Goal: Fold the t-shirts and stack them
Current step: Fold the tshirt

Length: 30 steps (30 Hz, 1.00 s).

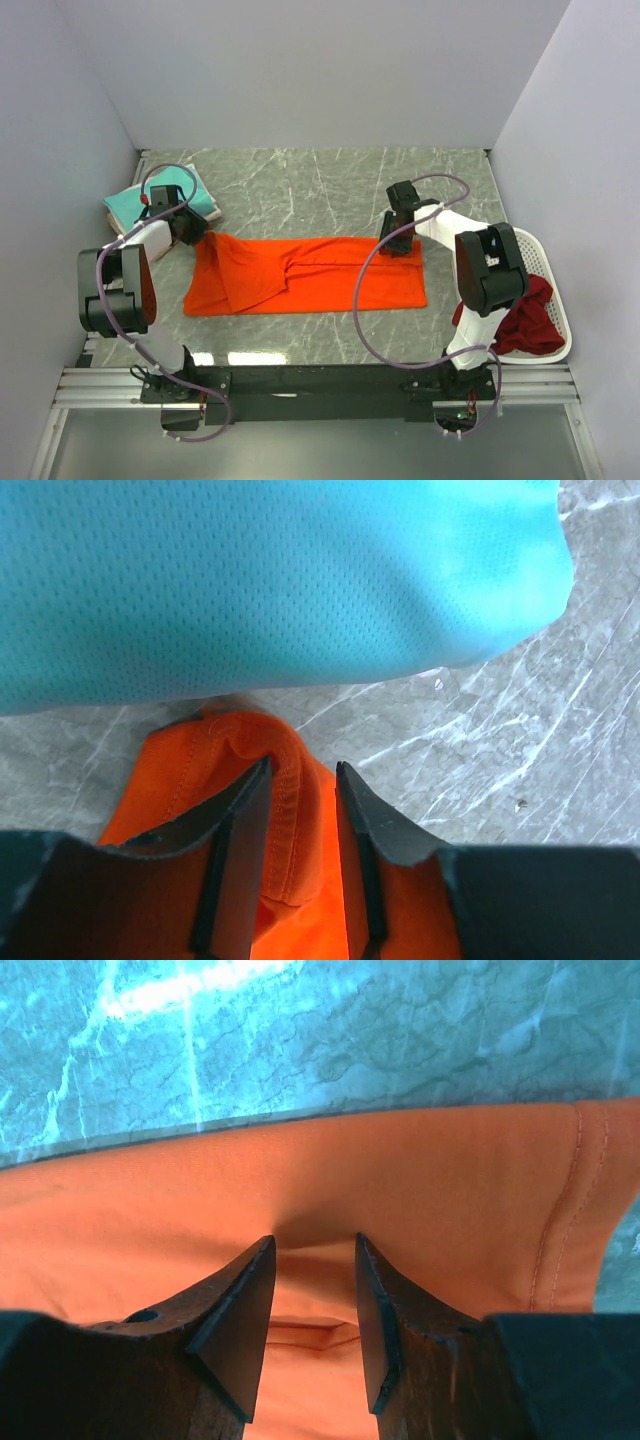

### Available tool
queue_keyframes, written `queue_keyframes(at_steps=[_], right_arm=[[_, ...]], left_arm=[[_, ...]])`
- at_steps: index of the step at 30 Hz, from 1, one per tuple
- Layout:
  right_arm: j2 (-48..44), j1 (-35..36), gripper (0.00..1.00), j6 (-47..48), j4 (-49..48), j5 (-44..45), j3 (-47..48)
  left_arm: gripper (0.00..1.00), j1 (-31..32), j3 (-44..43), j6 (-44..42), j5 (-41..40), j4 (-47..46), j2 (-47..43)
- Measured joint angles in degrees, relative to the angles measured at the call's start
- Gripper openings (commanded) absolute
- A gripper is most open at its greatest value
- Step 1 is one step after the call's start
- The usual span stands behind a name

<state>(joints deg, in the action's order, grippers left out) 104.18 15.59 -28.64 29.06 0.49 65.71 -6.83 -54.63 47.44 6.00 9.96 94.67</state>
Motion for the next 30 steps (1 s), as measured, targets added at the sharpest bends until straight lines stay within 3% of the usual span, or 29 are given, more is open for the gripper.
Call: queue_keyframes(at_steps=[16,19,20,23,30], right_arm=[[0.66,-0.50,0.45,0.00,0.09,-0.37,0.76],[0.79,-0.59,0.45,0.00,0.11,-0.39,0.96],[0.90,-0.66,0.45,0.00,0.09,-0.37,1.07],[0.96,-0.81,0.45,-0.02,0.09,-0.42,1.16],[0.98,-0.90,0.45,-0.04,0.11,-0.39,1.16]], left_arm=[[0.37,0.00,0.39,-0.24,-0.26,1.20,0.13],[0.31,0.02,0.90,-0.22,-0.20,0.39,0.85],[0.21,0.07,1.05,-0.22,-0.20,0.28,1.22],[0.06,0.20,1.07,-0.15,0.00,0.02,2.40],[0.01,0.28,1.57,-1.33,-1.18,0.37,2.64]])
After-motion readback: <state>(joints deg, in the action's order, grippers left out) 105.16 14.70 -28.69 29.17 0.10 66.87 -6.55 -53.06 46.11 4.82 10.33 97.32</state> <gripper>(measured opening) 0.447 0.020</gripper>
